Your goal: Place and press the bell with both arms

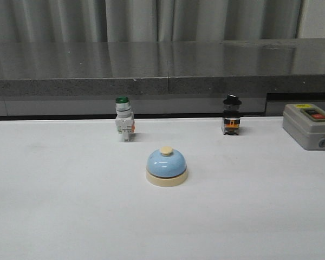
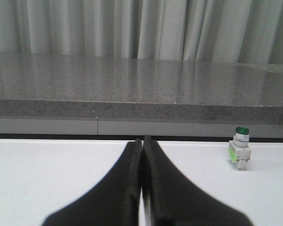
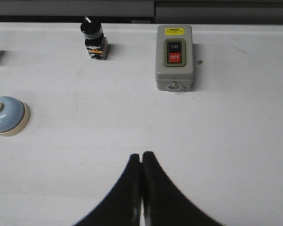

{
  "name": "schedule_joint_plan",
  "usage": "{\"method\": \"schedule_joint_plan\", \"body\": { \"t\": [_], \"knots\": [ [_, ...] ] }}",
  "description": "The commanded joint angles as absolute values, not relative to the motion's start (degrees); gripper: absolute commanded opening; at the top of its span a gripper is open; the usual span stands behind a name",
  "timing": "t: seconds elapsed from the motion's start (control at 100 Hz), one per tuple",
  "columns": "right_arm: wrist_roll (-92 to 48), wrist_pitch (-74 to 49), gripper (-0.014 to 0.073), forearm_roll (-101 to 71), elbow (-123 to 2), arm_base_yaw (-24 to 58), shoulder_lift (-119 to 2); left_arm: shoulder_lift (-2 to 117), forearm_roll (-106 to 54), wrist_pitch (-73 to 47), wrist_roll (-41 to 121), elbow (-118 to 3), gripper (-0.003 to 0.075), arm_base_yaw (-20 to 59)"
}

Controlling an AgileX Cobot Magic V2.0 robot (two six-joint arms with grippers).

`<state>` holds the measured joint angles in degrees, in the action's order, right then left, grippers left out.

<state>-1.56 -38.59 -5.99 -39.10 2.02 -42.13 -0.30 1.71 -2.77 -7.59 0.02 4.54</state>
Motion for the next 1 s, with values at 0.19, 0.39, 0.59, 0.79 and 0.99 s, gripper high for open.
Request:
{"method": "schedule_joint_plan", "body": {
  "t": [0.19, 0.39, 0.59, 0.79, 0.99],
  "knots": [
    [-1.84, -34.02, -0.006, -7.7, -44.76, 7.53, -50.42, -2.06, 1.71, 1.3, -8.31, 2.39, -0.002, 4.41],
    [-1.84, -33.32, -0.006, -7.7, -48.44, 14.59, -59.66, -2.06, 1.71, 1.3, -8.31, 2.39, -0.002, 4.41],
    [-1.84, -31.66, -0.006, -7.7, -52.94, 20.57, -69.84, -2.06, 1.71, 1.3, -8.31, 2.39, -0.002, 4.41],
    [-1.84, -31.01, -0.006, -7.7, -59.15, 25.96, -80.17, -2.06, 1.71, 1.3, -8.31, 2.39, -0.002, 4.41],
    [-1.84, -29.32, -0.006, -7.7, -65.14, 30.02, -89.98, -2.06, 1.71, 1.3, -8.31, 2.39, -0.002, 4.41]
  ]
}}
